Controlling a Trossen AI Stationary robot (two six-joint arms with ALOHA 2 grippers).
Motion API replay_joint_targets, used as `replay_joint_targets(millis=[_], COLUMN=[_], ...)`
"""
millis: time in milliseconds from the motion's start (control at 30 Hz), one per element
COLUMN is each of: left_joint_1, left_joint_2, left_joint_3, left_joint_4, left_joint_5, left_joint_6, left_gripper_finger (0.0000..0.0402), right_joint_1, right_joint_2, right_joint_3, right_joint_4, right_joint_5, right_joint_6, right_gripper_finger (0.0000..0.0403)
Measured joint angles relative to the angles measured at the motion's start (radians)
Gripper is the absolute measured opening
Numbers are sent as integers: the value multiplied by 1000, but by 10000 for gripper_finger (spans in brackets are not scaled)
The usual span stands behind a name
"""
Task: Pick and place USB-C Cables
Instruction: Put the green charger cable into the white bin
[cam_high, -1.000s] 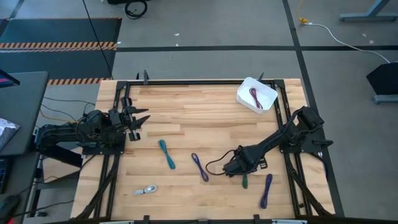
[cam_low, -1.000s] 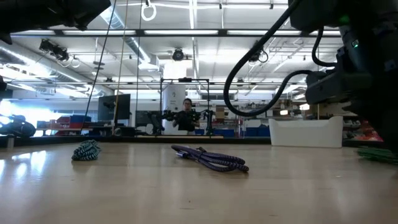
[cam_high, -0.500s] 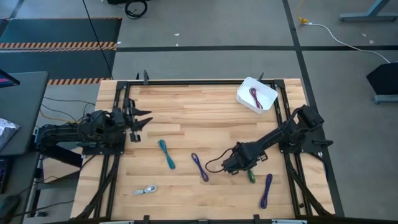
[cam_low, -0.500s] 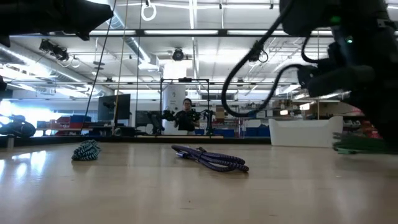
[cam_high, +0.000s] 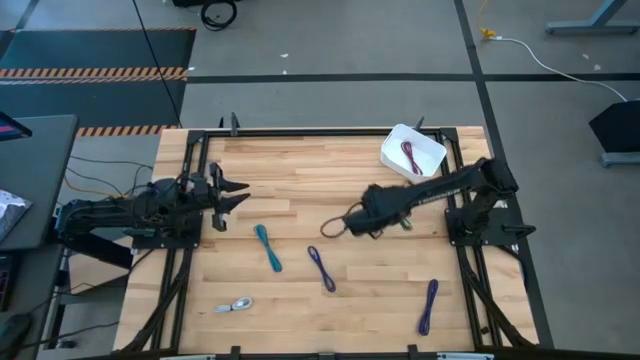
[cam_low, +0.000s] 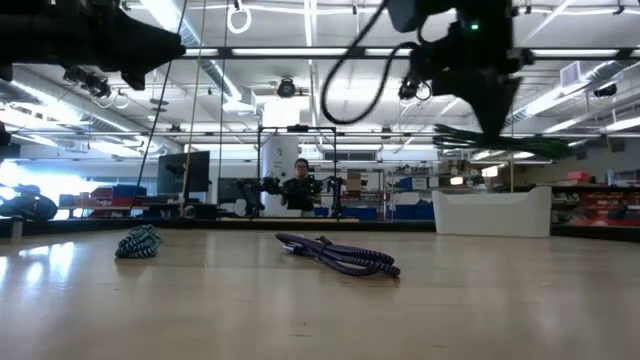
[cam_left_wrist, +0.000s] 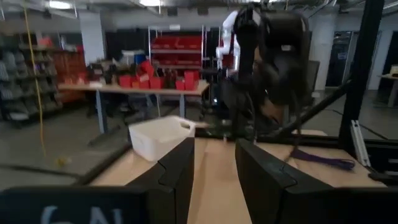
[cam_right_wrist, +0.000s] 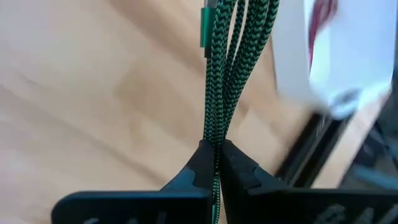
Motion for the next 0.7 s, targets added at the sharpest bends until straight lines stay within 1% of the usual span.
replay_joint_targets(millis=[133,267,500,700], left_joint_1=[0,-1,-1,-1], left_joint_2=[5,14,13,13], left_joint_3=[0,0,0,0], left_joint_4=[-61,-102,-144,-196], left_joint_5=[7,46,105,152], left_joint_6=[-33,-53,-113,-178], left_gripper_finger=[126,126,126,126], right_joint_1=[-100,-192,-318,-431], right_joint_2=[3,3,3,3], right_joint_3=[8,9,9,9], right_joint_4=[-17,-42,-38,-7], right_joint_5=[44,84,204,255], right_joint_6=[-135,-241,-459,-606], right_gripper_finger=[11,11,11,10])
